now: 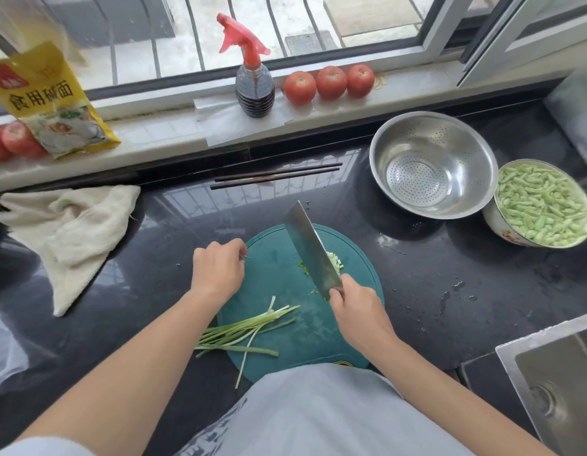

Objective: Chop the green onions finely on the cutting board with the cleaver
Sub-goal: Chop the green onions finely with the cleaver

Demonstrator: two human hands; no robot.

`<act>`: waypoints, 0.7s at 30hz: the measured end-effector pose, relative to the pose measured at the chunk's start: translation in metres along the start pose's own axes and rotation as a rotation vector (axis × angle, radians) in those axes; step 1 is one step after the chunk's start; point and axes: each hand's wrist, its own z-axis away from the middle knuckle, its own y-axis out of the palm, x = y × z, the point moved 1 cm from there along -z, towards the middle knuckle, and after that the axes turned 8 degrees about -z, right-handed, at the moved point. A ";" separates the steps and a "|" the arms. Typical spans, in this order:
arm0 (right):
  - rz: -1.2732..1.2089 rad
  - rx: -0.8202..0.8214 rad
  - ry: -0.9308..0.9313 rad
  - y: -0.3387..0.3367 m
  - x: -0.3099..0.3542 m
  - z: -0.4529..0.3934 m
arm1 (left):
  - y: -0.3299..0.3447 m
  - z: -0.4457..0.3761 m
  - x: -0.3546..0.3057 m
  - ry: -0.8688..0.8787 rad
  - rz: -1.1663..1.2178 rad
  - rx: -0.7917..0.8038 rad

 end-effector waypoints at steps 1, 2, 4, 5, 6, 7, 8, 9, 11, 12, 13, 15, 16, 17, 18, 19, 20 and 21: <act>-0.003 0.000 -0.004 0.001 0.001 -0.001 | -0.002 0.000 0.002 -0.013 0.037 0.015; -0.007 -0.003 -0.008 0.001 0.002 -0.001 | -0.006 0.001 0.004 -0.032 0.090 0.024; -0.014 -0.011 -0.016 0.000 0.004 -0.002 | -0.015 0.002 0.008 -0.075 0.215 0.052; -0.017 -0.013 -0.018 0.000 0.005 -0.002 | -0.020 0.001 0.011 -0.082 0.277 0.075; -0.018 -0.012 -0.017 0.000 0.007 -0.002 | -0.024 0.002 0.013 -0.072 0.314 0.097; -0.020 -0.010 -0.017 0.000 0.007 -0.002 | -0.026 0.003 0.015 -0.049 0.347 0.110; -0.018 -0.008 -0.020 0.000 0.008 -0.001 | -0.027 0.005 0.016 -0.020 0.373 0.114; -0.015 -0.009 -0.026 0.000 0.008 -0.001 | -0.027 0.010 0.017 0.017 0.409 0.123; -0.022 -0.008 -0.031 0.000 0.008 0.001 | -0.024 0.030 0.015 0.138 0.414 0.180; -0.030 -0.008 -0.031 0.000 0.007 0.003 | -0.019 0.045 0.014 0.218 0.344 0.231; -0.038 -0.008 -0.028 0.000 0.005 0.004 | -0.011 0.061 0.014 0.302 0.225 0.278; -0.048 -0.013 -0.016 0.000 0.000 0.006 | 0.011 0.089 0.015 0.411 -0.051 0.310; -0.045 -0.016 -0.013 0.000 -0.002 0.008 | 0.020 0.101 0.016 0.423 -0.138 0.292; -0.037 -0.016 -0.010 0.000 -0.005 0.010 | 0.030 0.110 0.016 0.418 -0.173 0.253; -0.030 -0.013 -0.010 0.000 -0.006 0.011 | 0.039 0.116 0.015 0.407 -0.181 0.202; -0.028 -0.010 -0.009 0.001 -0.008 0.013 | 0.048 0.120 0.013 0.396 -0.178 0.134; -0.029 -0.007 -0.008 0.001 -0.009 0.015 | 0.055 0.122 0.011 0.385 -0.167 0.073; -0.028 -0.005 -0.008 0.002 -0.011 0.017 | 0.060 0.122 0.009 0.382 -0.157 0.026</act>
